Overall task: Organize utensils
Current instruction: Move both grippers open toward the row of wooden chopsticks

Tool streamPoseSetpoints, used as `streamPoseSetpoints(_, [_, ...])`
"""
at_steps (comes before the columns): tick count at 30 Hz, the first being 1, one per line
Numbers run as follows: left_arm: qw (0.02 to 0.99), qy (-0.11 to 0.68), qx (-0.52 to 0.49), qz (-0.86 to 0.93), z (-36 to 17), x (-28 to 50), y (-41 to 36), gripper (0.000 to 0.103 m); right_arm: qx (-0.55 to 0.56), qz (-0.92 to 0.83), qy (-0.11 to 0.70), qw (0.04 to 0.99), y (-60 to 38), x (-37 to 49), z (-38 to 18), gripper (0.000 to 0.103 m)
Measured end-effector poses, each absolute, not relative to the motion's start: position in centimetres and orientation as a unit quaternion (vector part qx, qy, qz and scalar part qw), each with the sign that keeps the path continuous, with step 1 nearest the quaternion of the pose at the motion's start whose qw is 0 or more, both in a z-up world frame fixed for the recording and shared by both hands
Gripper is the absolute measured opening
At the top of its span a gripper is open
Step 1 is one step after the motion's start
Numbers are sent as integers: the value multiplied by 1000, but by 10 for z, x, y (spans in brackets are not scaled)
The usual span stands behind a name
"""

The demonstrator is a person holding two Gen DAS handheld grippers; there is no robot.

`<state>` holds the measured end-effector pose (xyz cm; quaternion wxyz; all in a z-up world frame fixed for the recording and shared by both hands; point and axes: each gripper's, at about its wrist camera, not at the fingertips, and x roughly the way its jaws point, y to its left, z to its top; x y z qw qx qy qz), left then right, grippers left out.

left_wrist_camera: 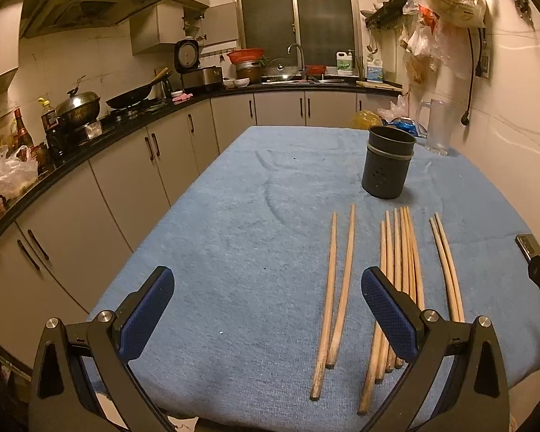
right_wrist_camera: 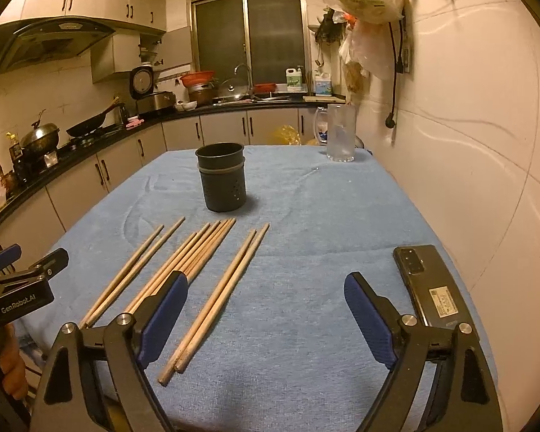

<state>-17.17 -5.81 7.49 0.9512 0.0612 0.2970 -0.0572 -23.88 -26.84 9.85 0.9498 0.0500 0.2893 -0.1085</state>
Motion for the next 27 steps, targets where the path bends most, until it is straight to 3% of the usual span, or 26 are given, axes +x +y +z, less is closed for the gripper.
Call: streamPoseSetpoints(27, [946,312,60,-61,68,-166,-59,103,52,-101,309,944,-264,-233,89,78])
